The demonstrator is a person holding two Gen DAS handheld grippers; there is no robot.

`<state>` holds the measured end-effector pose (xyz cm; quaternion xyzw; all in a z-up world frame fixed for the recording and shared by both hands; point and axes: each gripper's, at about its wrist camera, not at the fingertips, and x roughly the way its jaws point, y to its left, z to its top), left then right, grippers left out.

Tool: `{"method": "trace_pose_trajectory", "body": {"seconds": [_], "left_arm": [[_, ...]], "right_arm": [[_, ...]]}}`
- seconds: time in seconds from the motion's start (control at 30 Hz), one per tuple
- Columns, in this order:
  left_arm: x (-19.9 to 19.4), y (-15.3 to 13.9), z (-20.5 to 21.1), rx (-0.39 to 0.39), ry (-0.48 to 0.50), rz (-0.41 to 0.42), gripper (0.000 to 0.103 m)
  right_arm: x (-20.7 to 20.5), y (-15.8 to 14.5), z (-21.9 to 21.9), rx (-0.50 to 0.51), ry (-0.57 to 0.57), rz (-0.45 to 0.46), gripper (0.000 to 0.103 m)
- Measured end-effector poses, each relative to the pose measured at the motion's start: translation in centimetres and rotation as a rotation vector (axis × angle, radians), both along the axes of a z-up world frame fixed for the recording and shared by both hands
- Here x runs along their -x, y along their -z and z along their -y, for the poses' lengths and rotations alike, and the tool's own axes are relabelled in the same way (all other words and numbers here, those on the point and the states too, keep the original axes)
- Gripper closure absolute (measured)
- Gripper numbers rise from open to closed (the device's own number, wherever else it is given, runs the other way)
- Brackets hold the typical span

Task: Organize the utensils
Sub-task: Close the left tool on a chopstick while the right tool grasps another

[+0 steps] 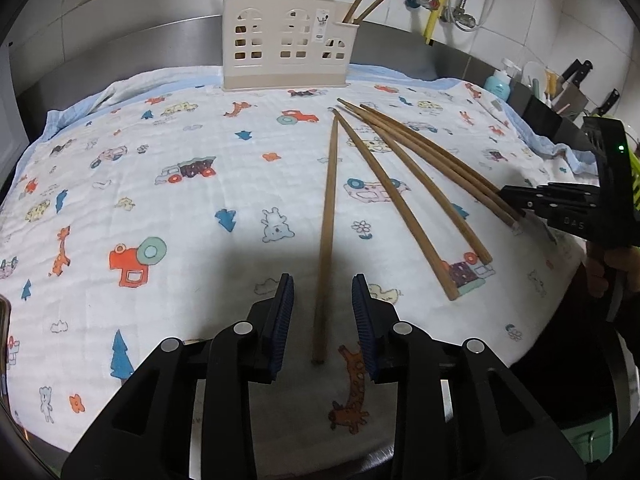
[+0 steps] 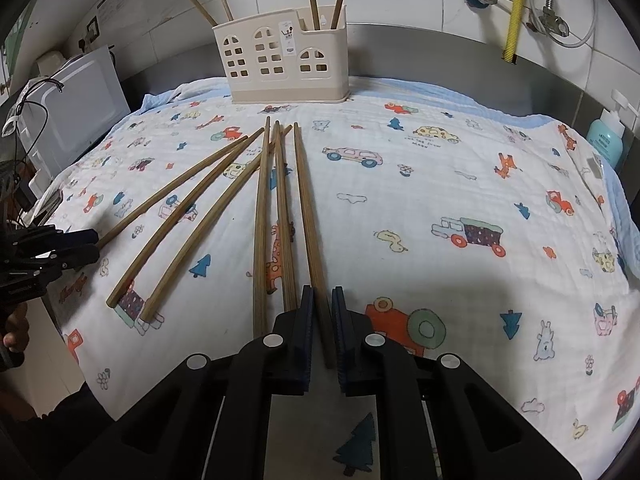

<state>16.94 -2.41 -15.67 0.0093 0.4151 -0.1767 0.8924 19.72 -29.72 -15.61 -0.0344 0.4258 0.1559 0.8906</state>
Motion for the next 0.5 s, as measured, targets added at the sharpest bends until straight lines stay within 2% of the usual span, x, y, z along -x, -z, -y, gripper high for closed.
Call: {"method": "trace_pose_trajectory", "body": {"seconds": [0.13,0.17,0.4,0.5], "left_arm": [[-0.2,0.1,0.4,-0.028,0.003,0.019,0.083],[-0.3,0.1,0.5,-0.039,0.004,0.024,0.088],[0.0,0.1,1.4,-0.109,0.024,0.052,0.096],[0.0,-0.1,1.3,-0.08,0.04,0.038,0.098]], "right_arm": [[0.0,0.0,0.1,-0.007,0.008,0.002,0.094],[0.0,0.0,0.1,-0.009,0.01,0.002,0.094],[0.0,-0.1,0.0,-0.01,0.018,0.0,0.094],[0.1,-0.3,0.0,-0.016,0.022,0.001,0.095]]}}
